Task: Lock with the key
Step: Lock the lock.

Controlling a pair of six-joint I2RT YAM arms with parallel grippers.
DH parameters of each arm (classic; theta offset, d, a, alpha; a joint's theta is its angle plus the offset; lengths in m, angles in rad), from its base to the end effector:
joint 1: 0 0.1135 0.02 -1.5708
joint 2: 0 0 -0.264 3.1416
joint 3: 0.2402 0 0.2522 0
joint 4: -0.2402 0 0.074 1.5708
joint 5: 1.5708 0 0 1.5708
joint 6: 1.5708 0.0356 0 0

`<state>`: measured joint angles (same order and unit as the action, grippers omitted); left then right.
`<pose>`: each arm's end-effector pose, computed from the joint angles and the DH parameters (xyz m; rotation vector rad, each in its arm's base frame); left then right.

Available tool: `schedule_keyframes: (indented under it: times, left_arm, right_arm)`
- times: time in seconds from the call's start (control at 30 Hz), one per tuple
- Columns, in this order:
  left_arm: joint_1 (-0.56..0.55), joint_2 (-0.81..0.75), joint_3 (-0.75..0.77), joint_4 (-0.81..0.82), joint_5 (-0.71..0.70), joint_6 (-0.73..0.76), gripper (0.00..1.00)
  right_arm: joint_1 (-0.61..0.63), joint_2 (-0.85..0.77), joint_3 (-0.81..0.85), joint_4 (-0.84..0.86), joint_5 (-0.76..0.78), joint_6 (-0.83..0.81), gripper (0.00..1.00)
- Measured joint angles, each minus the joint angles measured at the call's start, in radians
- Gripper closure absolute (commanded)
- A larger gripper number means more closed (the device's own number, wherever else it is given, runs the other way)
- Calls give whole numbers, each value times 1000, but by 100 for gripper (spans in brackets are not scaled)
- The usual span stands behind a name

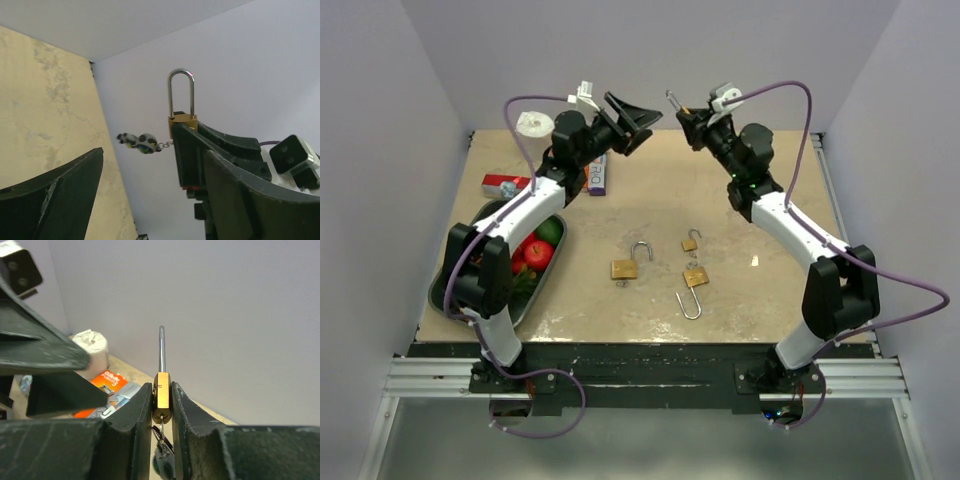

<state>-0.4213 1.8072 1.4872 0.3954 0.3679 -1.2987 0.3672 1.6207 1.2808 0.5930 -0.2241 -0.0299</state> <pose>0.3964 -0.1917 0.3581 -0.4158 1.6940 -1.6052 0.3606 0.1472 0.3793 -0.4494 1.2590 0.4335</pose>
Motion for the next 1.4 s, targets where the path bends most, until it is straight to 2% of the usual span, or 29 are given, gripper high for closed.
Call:
schedule_keyframes:
  times: [0.1,0.13,0.23,0.33,0.37,0.4,0.43,0.53,0.67,0.77,0.9,1.07,1.17,1.4]
  left_arm:
    - [47,-60,-77,11,26,83,1]
    - [66,-80,-101,23,42,117,1]
    - [138,-108,-142,116,190,264,1]
    - [214,-109,-110,132,422,507,1]
    - [229,-109,-89,97,479,601,2]
    - [242,-110,-44,11,550,742,9]
    - [246,-112,-10,-59,600,869,12]
    - [236,-141,58,-296,695,1220,15]
    - [176,-168,146,-620,726,1598,18]
    - [111,-181,159,-769,698,1783,23]
    - [39,-201,134,-872,659,1928,33]
    - [15,-206,118,-937,627,2004,45]
    - [15,-208,118,-953,623,2029,60]
    - [15,-241,101,-1011,628,2105,57]
  right_arm:
    - [-53,-9,2,-26,-98,58,100]
    - [-71,-10,9,-43,-141,74,100]
    - [-111,-10,35,-95,-276,108,100]
    - [-132,-10,79,-173,-435,119,100]
    - [-132,-10,88,-189,-467,119,100]
    - [-132,-10,101,-214,-517,117,100]
    - [-132,-12,113,-237,-560,114,100]
    - [-129,-24,124,-307,-671,98,100]
    - [-125,-42,122,-365,-775,79,100]
    - [-113,-59,121,-426,-824,23,100]
    - [-83,-105,89,-483,-853,-40,100]
    - [-25,-163,70,-587,-870,-161,100]
    - [3,-190,69,-635,-871,-213,100]
    - [11,-221,24,-653,-859,-244,100]
